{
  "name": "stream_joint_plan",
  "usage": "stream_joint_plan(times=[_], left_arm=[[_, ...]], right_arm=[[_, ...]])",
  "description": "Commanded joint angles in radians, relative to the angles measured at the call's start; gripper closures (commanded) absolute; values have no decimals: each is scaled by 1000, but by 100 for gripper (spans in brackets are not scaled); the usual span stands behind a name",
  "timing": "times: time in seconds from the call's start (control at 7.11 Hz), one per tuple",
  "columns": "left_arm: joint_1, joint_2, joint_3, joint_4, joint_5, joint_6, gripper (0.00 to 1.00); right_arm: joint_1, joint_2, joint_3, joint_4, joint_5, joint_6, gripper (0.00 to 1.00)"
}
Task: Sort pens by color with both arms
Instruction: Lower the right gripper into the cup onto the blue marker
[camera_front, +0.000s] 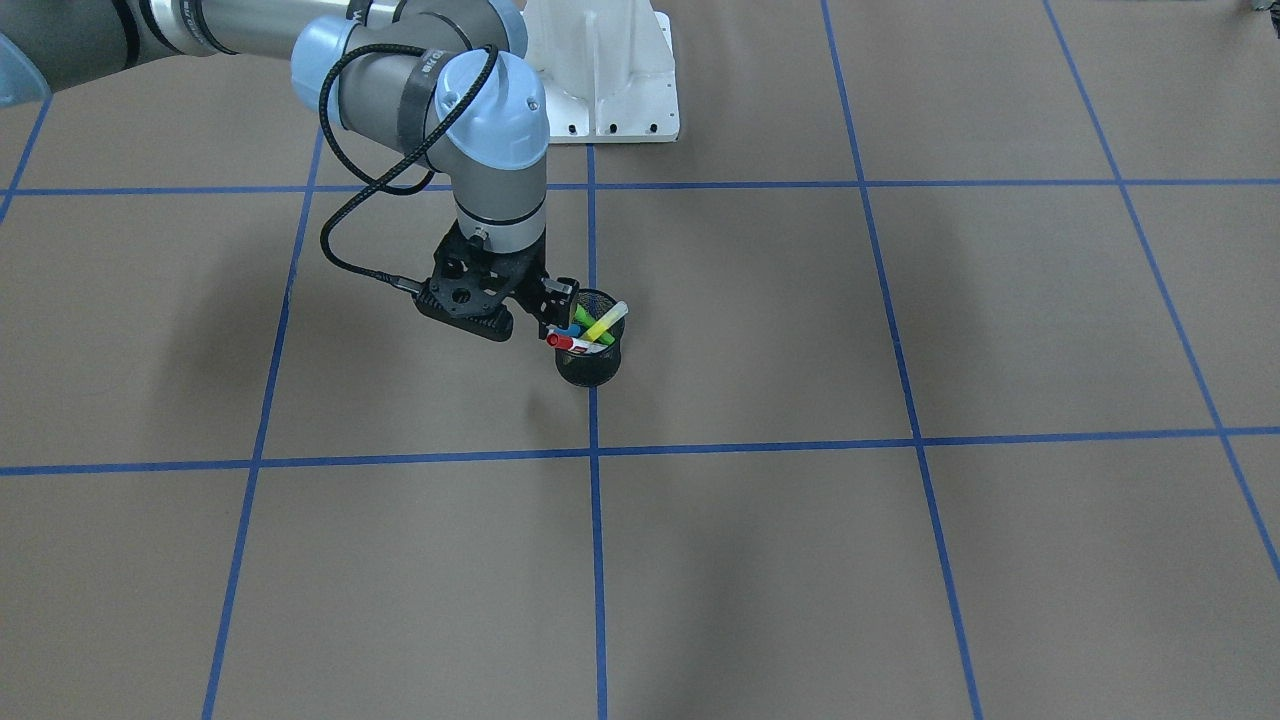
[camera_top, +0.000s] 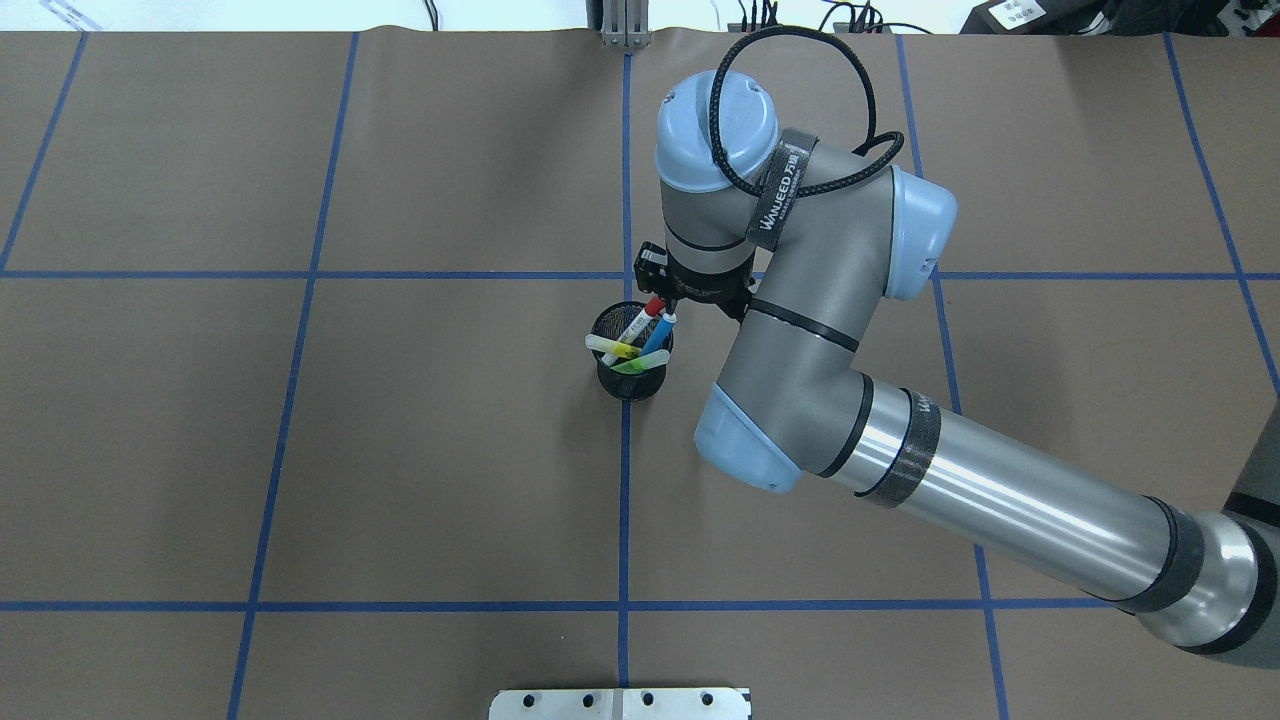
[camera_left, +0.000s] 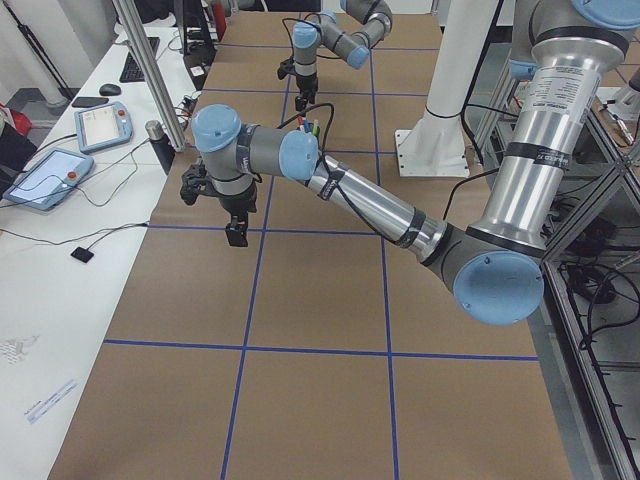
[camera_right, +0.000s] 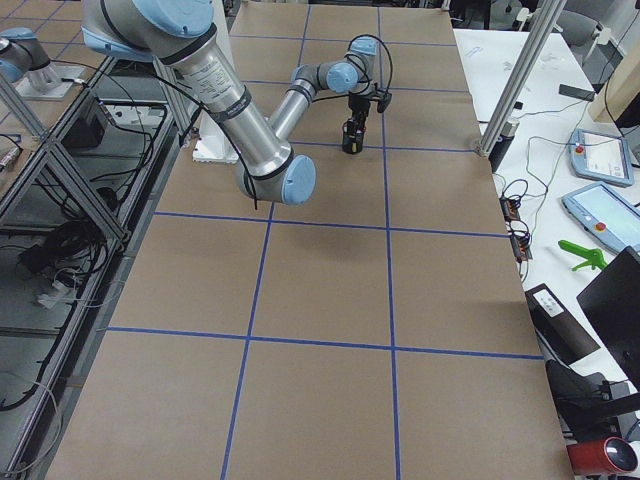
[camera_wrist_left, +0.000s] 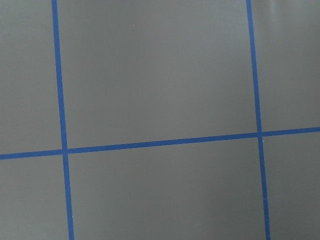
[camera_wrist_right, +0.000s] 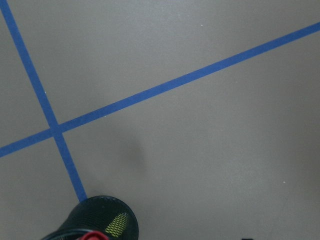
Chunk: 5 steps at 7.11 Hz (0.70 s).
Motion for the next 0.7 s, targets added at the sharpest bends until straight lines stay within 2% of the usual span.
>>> stream_joint_plan(times=[0.0, 0.14, 0.42, 0.56], left_arm=[[0, 0, -1, 0, 0, 0, 1], [0, 0, -1, 0, 0, 0, 1], [-1, 0, -4, 1, -1, 0, 1], [-1, 0, -7, 1, 0, 0, 1]], right_arm=[[1, 10, -32, 60, -1, 8, 15], [1, 18, -32, 60, -1, 6, 16], [-6, 21, -34, 60, 0, 6, 31], [-20, 18, -34, 62, -1, 8, 31]])
